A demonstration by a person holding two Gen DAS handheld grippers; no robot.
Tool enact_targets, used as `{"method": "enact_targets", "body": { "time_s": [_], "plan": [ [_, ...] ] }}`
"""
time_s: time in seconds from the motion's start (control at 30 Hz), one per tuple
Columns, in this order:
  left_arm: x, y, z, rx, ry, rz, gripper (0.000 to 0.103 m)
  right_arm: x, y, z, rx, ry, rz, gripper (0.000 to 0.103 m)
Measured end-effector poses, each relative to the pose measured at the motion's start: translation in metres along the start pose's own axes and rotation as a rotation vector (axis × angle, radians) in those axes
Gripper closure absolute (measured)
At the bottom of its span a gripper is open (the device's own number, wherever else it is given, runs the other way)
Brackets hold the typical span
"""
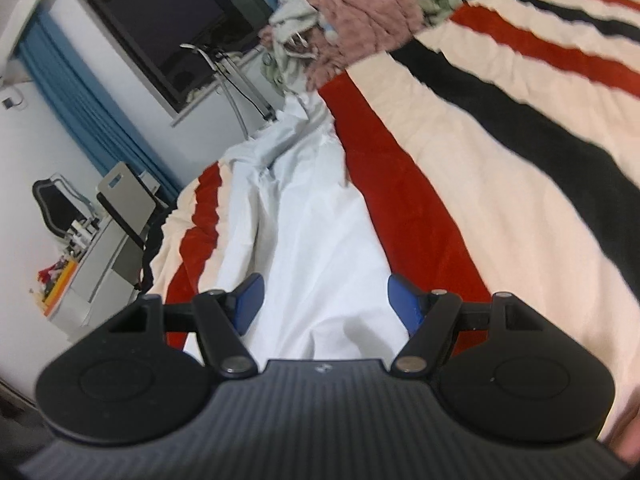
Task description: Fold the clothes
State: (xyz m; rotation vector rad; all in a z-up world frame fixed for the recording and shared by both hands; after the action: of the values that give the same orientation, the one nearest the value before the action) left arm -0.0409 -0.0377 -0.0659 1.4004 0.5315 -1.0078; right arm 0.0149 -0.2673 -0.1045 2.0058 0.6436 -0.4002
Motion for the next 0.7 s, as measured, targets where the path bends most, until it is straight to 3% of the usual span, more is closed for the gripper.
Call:
{"method": "enact_targets", "body": {
  "time_s": [0.13, 0.23, 0.33, 0.5, 0.57, 0.7],
  "plan": [
    [0.031, -0.011, -0.007, -0.081, -0.013, -0.070, 0.099, 0.008, -0.004, 0.010, 0.059, 0.006, -0.049, 0.032],
    [0.034, -0.012, -0.010, -0.109, -0.026, -0.075, 0.093, 0.011, -0.006, 0.011, 0.069, -0.004, -0.063, 0.032],
    [0.030, -0.012, -0.014, -0.119, -0.032, -0.072, 0.076, 0.014, -0.007, 0.010, 0.059, -0.008, -0.076, 0.032],
    [0.029, -0.003, -0.020, -0.156, -0.059, -0.070, 0.028, 0.017, -0.008, 0.011, 0.064, -0.013, -0.101, 0.032],
    [0.026, 0.000, -0.027, -0.181, -0.083, -0.059, 0.024, 0.021, -0.011, 0.014, 0.087, -0.010, -0.127, 0.032],
    [0.021, 0.009, -0.064, -0.304, -0.060, -0.023, 0.020, 0.033, -0.021, 0.027, 0.196, 0.013, -0.210, 0.032]
  ]
}}
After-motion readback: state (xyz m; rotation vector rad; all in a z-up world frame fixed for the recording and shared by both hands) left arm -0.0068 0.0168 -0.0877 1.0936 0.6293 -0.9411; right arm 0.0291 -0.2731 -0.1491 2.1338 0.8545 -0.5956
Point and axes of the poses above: each gripper's, at about its wrist camera, not at the fingertips, and x roughly the way its jaws point, z to its right, y to its top, the point moved 4 cm from there along x, roughly the way its jaws point, and after that the axes turned 8 degrees about -x, right-handed, at the moved point
